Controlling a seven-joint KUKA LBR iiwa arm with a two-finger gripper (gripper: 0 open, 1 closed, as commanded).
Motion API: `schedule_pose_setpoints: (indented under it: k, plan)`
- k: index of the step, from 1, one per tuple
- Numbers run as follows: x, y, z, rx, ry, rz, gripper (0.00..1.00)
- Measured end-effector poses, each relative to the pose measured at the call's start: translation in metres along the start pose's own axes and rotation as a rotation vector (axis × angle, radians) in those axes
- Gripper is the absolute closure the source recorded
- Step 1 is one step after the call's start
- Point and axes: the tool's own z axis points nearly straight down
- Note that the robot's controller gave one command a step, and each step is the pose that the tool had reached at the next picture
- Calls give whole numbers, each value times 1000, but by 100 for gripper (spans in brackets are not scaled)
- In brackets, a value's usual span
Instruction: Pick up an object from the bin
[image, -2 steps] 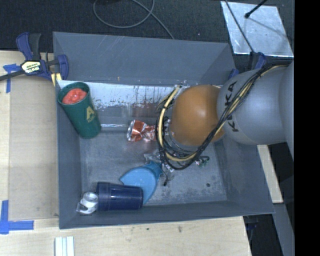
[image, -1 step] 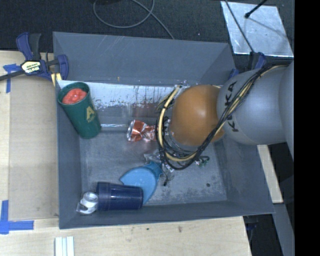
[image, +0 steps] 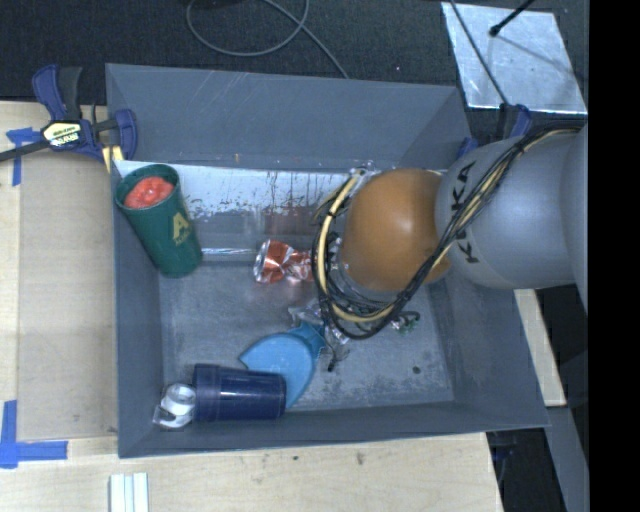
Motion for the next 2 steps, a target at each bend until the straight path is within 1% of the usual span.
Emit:
schedule_pose_setpoints:
  k: [1,2]
  plan:
    - [0,0,-7,1,-1,2,100]
    - [1,1,-17,-3,4,2,100]
